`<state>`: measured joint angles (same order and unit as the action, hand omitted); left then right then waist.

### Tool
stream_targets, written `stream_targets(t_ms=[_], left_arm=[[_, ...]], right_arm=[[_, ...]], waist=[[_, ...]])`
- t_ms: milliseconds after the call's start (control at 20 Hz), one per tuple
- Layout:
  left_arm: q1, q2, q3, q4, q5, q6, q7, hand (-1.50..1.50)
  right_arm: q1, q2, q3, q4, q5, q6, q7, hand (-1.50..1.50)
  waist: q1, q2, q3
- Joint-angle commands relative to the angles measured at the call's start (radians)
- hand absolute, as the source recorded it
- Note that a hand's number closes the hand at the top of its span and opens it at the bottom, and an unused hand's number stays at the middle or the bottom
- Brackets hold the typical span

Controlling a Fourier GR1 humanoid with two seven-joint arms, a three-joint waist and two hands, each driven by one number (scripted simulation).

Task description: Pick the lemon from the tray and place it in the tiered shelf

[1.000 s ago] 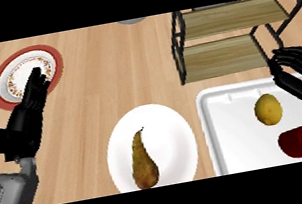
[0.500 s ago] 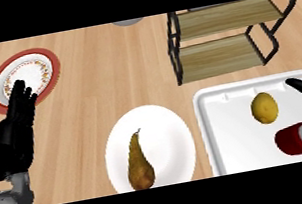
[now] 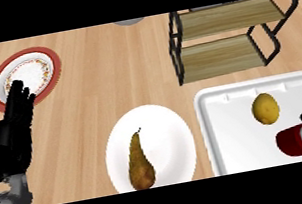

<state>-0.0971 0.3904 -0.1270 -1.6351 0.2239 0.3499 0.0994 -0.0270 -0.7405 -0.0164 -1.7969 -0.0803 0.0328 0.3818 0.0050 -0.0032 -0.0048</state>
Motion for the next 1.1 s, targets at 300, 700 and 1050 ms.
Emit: stream_targets(t_ms=[300, 700, 1050], left_arm=[[-0.014, -0.051, -0.045, -0.003, -0.053, 0.027, 0.007, 0.0], [-0.031, -0.041, 0.024, 0.015, -0.034, -0.015, 0.023, 0.0], [0.039, -0.041, 0.041, -0.008, -0.026, -0.056, -0.028, 0.0]], right_arm=[[-0.242, -0.054, 0.287, -0.061, 0.268, 0.082, 0.575, -1.5], [-0.308, 0.056, 0.401, 0.091, 0.456, 0.143, 0.633, -1.5], [-0.249, 0.054, 0.436, 0.126, 0.506, 0.193, 0.702, -1.5]], waist=[[0.025, 0.007, 0.003], [0.005, 0.005, 0.005], [-0.002, 0.004, 0.004]])
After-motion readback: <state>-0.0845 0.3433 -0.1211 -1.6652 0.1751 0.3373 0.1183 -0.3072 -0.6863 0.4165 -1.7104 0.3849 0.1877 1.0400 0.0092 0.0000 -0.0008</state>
